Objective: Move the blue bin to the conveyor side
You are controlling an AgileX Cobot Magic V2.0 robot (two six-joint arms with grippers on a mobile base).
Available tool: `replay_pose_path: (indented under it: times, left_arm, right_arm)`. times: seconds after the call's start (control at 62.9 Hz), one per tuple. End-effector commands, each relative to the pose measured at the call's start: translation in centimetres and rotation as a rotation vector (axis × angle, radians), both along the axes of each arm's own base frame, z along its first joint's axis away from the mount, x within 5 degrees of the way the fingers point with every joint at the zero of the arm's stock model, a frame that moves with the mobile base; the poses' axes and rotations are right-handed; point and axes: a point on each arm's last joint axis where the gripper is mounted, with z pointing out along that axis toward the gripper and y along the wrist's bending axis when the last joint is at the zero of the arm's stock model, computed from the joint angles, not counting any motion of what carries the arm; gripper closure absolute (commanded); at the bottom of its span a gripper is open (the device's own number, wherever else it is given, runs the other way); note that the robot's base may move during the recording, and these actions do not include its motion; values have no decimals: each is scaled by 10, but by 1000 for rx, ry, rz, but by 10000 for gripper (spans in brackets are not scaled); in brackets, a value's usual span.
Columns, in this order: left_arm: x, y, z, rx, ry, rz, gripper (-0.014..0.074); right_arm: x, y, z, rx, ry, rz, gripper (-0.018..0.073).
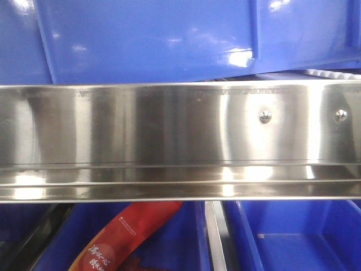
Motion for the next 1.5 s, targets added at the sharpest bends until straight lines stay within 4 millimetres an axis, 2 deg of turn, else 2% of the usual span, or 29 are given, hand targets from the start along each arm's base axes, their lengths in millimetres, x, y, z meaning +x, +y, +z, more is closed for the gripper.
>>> replay_pose_path:
  times: [0.0, 0.095, 0.223, 0.334, 0.525, 0.668, 0.811, 0.859, 0.954, 1.034, 1.097, 1.288, 1.479]
  left_arm:
    - [18, -4, -1, -102, 48, -26, 596]
    - [36, -6, 4, -129, 109, -38, 596]
    - [59, -7, 11, -125, 200, -40, 596]
    - [73, -8, 16, -123, 252, -43, 596]
    - [82, -8, 14, -122, 289, -43, 596]
    - [81, -8, 13, -120, 303, -42, 596]
    - [81, -8, 12, -119, 307, -43, 596]
    - [81, -8, 12, -119, 309, -43, 596]
    - [81, -8, 12, -119, 309, -43, 596]
    - [82, -8, 12, -119, 311, -43, 596]
    - [82, -8, 12, -119, 311, -43, 596]
    - [83, -8, 12, -119, 314, -42, 596]
    - [82, -8, 11, -119, 315, -43, 596]
  right_arm:
    - [13, 2, 8, 14, -15, 7, 648]
    - [30, 4, 20, 3, 49, 19, 648]
    - [56, 9, 43, 5, 16, 38, 648]
    - [82, 21, 52, 0, 33, 80, 648]
    - [130, 41, 66, -2, 4, 127, 648]
    - [163, 47, 67, 0, -14, 129, 648]
    - [186, 52, 60, 1, -5, 130, 643]
    - [191, 52, 57, 0, 3, 130, 607]
    - [196, 53, 52, -2, 16, 130, 419]
    - [201, 54, 48, -3, 29, 130, 230]
    - [204, 55, 44, -5, 38, 130, 165]
    - [211, 65, 35, -14, 62, 159, 193]
    - [228, 79, 13, -54, 113, 179, 211]
